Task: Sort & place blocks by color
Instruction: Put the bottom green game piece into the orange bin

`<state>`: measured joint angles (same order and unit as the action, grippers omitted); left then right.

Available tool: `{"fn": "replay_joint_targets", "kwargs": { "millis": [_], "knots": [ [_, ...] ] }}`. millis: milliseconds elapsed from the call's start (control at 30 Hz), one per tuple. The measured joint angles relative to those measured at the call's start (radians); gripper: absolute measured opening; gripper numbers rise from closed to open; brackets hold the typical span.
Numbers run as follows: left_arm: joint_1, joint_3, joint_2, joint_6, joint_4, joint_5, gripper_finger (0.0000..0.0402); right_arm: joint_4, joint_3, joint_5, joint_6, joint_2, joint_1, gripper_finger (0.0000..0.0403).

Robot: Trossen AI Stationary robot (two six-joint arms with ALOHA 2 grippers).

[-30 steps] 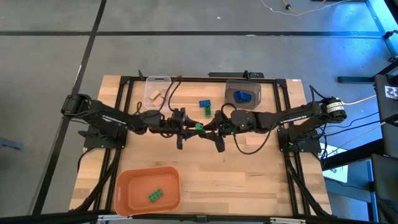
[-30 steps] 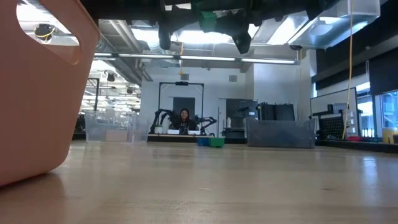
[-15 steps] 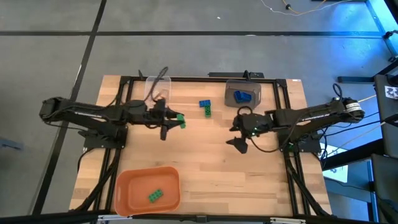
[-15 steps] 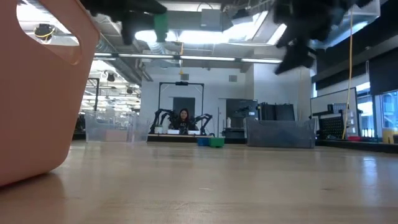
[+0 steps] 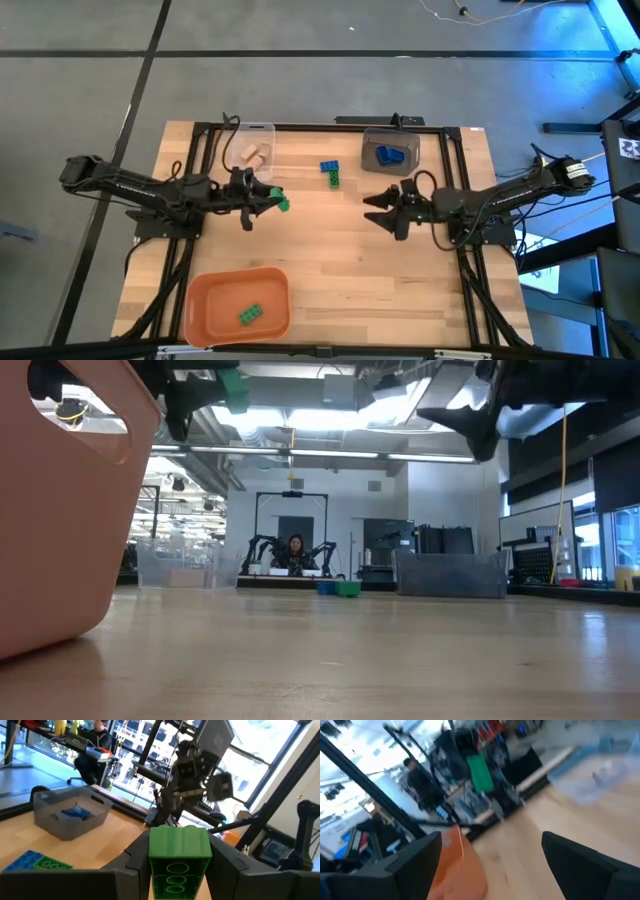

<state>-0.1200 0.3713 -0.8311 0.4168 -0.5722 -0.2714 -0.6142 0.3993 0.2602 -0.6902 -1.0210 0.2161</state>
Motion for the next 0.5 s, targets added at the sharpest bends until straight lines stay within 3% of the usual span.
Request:
{"fn": "replay_joint_targets", "kwargs": {
  "millis": [267,367,500],
  "knots": [
    [0.001,-0.001,0.000,-0.006,0.002,0.012,0.0125,-0.028,0.008,0.009,0.065,0.004,-0.001,0.0344],
    [0.001,0.015,-0.001,-0.003,0.035,0.093,0.0125,-0.016,0.008,0.009,0.062,0.004,-0.001,0.0344],
    [-0.039,0.173,-0.001,0.029,0.351,0.219,0.0125,0.016,0.009,0.009,0.033,0.003,-0.001,0.0344]
  ]
}}
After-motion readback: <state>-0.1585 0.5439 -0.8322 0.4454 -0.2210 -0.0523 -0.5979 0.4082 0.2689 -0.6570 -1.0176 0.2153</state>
